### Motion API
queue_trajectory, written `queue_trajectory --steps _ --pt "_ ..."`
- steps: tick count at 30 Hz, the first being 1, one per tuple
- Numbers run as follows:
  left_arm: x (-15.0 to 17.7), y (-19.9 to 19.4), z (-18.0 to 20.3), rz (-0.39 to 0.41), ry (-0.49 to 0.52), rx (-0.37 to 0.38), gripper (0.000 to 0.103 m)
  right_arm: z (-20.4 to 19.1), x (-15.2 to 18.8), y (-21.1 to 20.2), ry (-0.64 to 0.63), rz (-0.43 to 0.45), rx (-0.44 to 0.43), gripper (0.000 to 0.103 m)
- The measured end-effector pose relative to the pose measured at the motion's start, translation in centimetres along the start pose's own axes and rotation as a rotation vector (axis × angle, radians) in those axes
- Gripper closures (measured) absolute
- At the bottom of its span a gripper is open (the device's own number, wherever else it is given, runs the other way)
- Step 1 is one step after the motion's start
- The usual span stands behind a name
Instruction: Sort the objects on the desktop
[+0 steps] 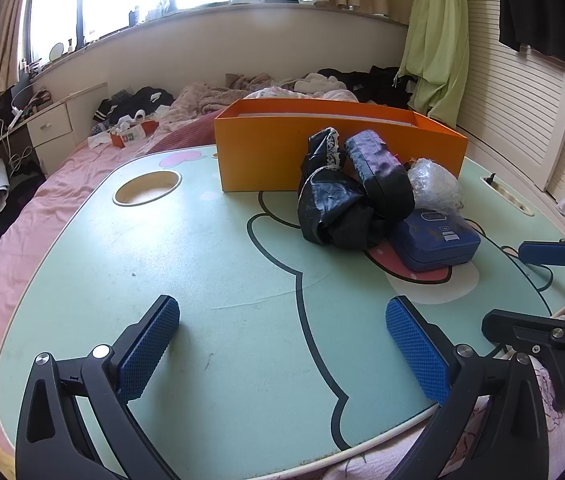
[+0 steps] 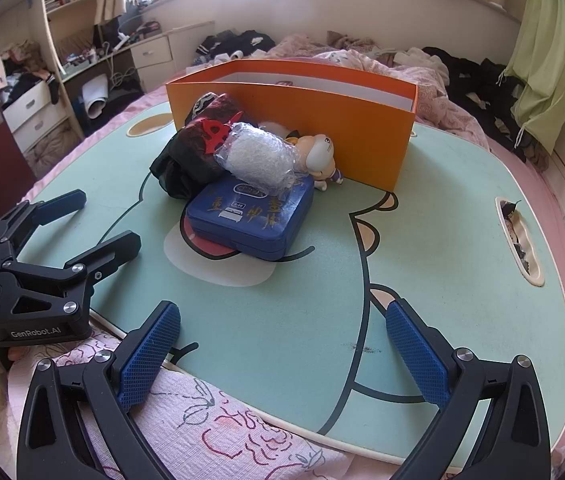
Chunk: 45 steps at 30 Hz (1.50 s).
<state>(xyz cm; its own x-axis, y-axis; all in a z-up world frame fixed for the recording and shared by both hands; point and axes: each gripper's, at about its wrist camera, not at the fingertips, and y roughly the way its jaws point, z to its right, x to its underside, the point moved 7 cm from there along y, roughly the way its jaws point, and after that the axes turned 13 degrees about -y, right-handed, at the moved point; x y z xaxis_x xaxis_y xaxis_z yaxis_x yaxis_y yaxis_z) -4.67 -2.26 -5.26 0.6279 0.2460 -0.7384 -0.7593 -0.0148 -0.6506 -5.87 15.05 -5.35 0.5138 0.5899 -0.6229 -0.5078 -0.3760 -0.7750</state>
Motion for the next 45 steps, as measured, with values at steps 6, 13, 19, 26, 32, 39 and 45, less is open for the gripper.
queue_trajectory --steps 6,13,19,26,32,39,45 --pt "0.0 0.0 0.0 0.000 0.000 0.000 0.000 0.0 0.0 0.0 0.001 0.000 0.000 0.000" --pt "0.0 0.0 -0.1 0.000 0.000 0.000 0.000 0.0 0.0 0.0 0.000 0.000 0.000 0.000" --pt "0.1 -0.1 -0.1 0.000 0.000 0.000 0.000 0.0 0.0 0.0 0.000 0.001 0.000 0.000" --pt "0.1 -0.1 -0.2 0.000 0.000 0.001 0.000 0.1 0.0 0.0 0.000 0.001 -0.001 0.000" --pt "0.1 -0.1 -0.2 0.001 0.001 0.004 0.000 0.1 0.1 0.0 0.000 0.001 -0.001 0.000" --pt "0.1 -0.2 -0.3 0.001 0.001 0.004 0.000 0.1 -0.4 -0.3 0.015 0.012 -0.016 0.001" --pt "-0.1 -0.3 -0.1 0.004 0.002 0.006 0.000 0.9 -3.9 -1.8 0.017 0.102 0.018 0.017"
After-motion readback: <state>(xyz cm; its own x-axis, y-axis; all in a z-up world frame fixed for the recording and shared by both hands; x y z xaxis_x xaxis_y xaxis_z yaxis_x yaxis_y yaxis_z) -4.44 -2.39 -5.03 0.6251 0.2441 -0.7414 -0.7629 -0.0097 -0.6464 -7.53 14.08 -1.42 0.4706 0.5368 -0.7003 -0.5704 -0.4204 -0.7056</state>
